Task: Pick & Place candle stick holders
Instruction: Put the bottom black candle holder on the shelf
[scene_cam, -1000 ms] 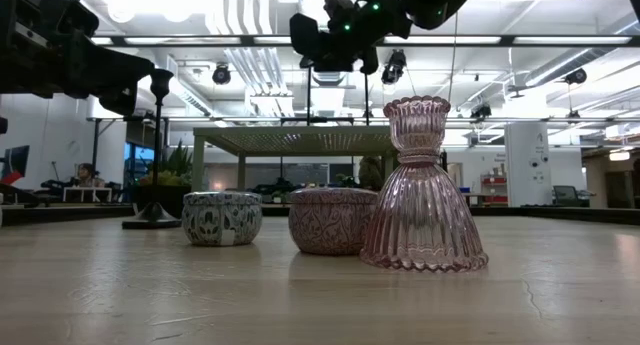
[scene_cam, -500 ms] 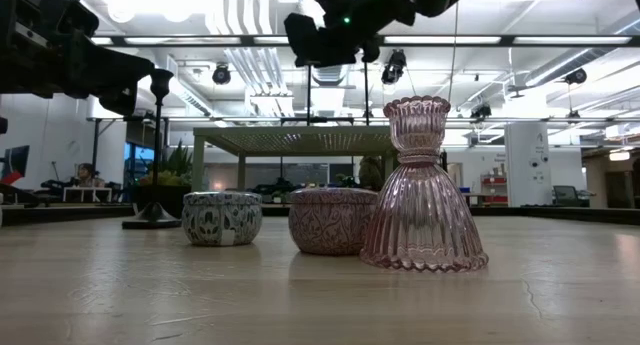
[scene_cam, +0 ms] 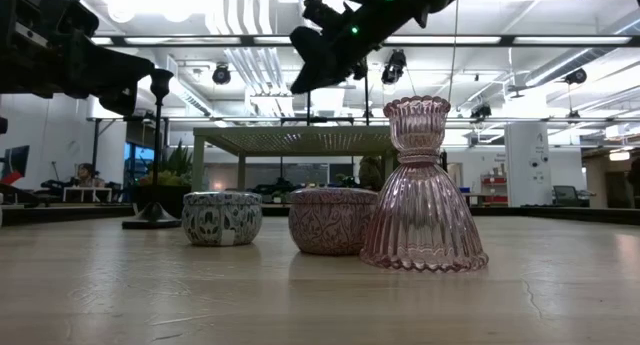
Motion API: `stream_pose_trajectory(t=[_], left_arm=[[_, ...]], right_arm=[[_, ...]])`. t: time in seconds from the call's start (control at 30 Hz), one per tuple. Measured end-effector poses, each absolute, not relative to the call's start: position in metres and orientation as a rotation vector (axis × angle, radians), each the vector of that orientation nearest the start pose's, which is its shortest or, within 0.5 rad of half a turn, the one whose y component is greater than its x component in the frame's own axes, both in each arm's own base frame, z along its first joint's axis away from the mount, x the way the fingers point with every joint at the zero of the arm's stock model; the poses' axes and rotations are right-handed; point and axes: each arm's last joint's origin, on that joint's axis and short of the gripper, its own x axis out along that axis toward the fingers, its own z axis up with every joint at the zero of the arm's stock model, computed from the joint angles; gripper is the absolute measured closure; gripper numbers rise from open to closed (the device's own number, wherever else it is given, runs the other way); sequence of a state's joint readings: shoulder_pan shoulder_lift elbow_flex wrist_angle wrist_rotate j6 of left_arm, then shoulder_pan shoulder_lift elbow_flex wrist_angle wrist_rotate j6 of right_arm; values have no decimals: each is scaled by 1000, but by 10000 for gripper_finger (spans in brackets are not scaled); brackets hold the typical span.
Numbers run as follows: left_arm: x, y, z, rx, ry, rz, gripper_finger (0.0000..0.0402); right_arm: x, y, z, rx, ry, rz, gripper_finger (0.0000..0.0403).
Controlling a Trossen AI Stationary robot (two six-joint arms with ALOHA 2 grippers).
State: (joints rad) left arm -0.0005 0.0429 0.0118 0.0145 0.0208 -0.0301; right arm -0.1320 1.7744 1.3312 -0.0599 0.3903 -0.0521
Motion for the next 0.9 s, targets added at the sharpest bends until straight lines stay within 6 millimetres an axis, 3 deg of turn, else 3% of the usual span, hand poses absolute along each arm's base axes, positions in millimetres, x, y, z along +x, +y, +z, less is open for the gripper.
stream_pose_trajectory(t=[0.13,0.6,0.9], left_arm=[[100,-1,166,-30,17,-21,367],[100,-1,166,-30,17,-21,367],[100,-1,166,-30,17,-21,367]], right_arm=[[397,-68,264,-122,544,-501,389],[389,-111,256,7,564,-480,395],[399,-117,228,29,627,-458,395]])
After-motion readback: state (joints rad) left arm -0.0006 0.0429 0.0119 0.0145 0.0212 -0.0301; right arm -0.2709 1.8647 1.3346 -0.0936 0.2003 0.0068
